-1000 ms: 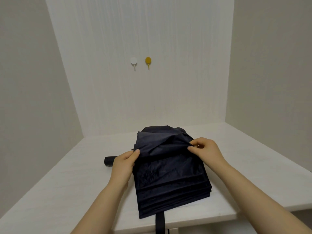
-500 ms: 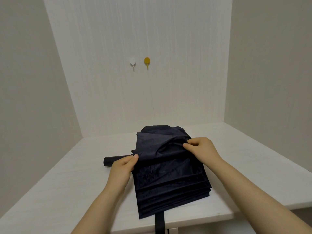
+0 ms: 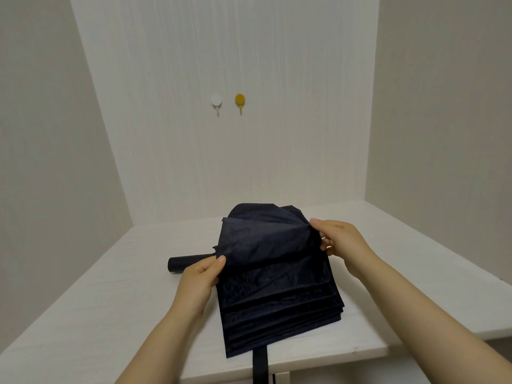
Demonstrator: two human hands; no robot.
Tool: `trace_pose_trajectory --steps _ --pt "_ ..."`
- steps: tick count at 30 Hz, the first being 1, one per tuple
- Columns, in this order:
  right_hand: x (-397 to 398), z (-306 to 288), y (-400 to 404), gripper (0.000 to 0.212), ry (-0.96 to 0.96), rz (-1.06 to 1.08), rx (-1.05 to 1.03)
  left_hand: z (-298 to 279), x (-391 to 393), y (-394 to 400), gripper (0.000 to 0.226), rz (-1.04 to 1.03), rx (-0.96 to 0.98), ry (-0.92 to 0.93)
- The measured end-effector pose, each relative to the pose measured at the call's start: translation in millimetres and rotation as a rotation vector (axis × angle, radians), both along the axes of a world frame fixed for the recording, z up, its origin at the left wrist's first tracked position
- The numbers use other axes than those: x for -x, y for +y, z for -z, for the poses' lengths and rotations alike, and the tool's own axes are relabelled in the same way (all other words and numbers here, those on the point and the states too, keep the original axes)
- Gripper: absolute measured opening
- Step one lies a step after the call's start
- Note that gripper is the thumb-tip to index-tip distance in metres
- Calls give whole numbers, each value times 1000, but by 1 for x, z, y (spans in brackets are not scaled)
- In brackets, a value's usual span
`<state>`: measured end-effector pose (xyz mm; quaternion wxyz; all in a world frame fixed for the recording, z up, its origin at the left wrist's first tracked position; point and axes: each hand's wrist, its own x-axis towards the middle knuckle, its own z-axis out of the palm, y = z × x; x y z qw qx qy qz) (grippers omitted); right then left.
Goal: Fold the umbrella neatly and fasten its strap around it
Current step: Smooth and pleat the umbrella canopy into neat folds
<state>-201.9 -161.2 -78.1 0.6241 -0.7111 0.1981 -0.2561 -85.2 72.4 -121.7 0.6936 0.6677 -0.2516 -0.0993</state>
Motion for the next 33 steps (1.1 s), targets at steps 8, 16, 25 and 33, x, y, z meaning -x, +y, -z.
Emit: trace_pose_trajectory --steps 8,16,25,33 --pt "8 2 9 15 -81 92 -85 -8 3 2 47 -48 -10 -24" --pt "21 12 10 12 0 45 -172 -12 17 5 35 -120 68 -91" --pt "29 14 8 29 226 17 -190 -15 17 2 55 -189 -86 -95" --pt "30 17 9 20 115 -29 -261 -20 19 -1 28 -216 32 -1"
